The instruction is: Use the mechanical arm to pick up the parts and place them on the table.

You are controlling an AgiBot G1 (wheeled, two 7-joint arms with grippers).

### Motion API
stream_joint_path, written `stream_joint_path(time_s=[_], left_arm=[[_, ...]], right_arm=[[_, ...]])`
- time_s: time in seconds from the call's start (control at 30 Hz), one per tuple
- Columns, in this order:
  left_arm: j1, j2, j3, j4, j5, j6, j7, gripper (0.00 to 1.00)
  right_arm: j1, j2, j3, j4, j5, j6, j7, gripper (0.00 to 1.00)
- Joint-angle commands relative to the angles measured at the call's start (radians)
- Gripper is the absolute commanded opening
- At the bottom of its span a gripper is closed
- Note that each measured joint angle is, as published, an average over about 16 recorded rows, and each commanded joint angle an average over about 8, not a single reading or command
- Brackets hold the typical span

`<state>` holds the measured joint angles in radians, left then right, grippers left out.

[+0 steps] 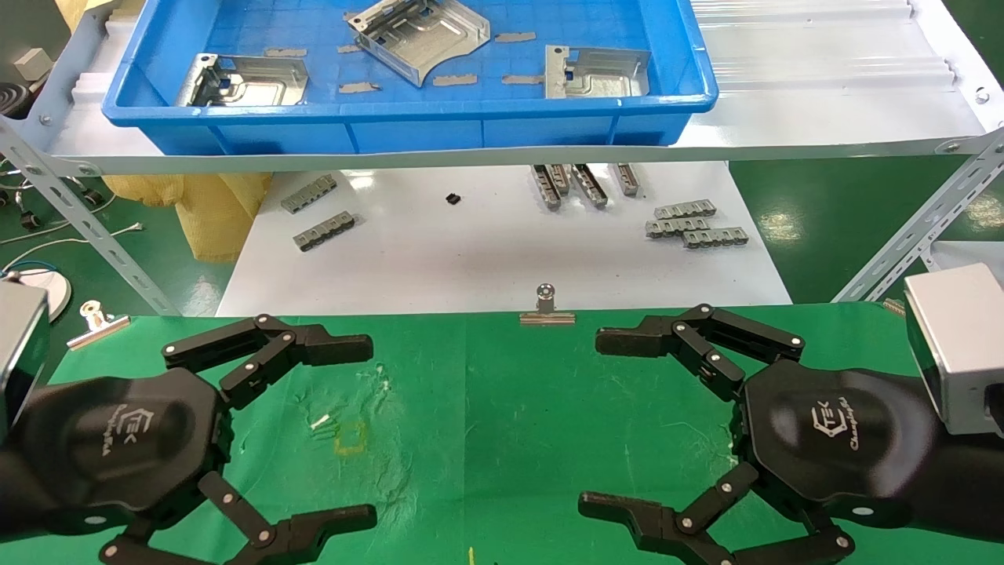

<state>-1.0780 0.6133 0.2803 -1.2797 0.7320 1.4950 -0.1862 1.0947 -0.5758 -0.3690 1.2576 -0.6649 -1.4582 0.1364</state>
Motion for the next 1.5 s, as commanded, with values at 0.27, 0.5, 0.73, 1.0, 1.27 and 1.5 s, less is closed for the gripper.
stream_joint_path(time_s=[0.27,0.5,0.73,1.0,1.27,1.5], left_arm=[[0.000,0.000,0.000,0.000,0.000,0.000,0.000,1.00],[0.000,0.000,0.000,0.000,0.000,0.000,0.000,1.00],[0.000,0.000,0.000,0.000,0.000,0.000,0.000,1.00],[0.000,0.000,0.000,0.000,0.000,0.000,0.000,1.00],[0.000,0.000,0.000,0.000,0.000,0.000,0.000,1.00],[0.000,0.000,0.000,0.000,0.000,0.000,0.000,1.00]], right_arm=[[0.000,0.000,0.000,0.000,0.000,0.000,0.000,1.00],[0.000,0.000,0.000,0.000,0.000,0.000,0.000,1.00],[0.000,0.000,0.000,0.000,0.000,0.000,0.000,1.00],[0.000,0.000,0.000,0.000,0.000,0.000,0.000,1.00],[0.000,0.000,0.000,0.000,0.000,0.000,0.000,1.00],[0.000,0.000,0.000,0.000,0.000,0.000,0.000,1.00]])
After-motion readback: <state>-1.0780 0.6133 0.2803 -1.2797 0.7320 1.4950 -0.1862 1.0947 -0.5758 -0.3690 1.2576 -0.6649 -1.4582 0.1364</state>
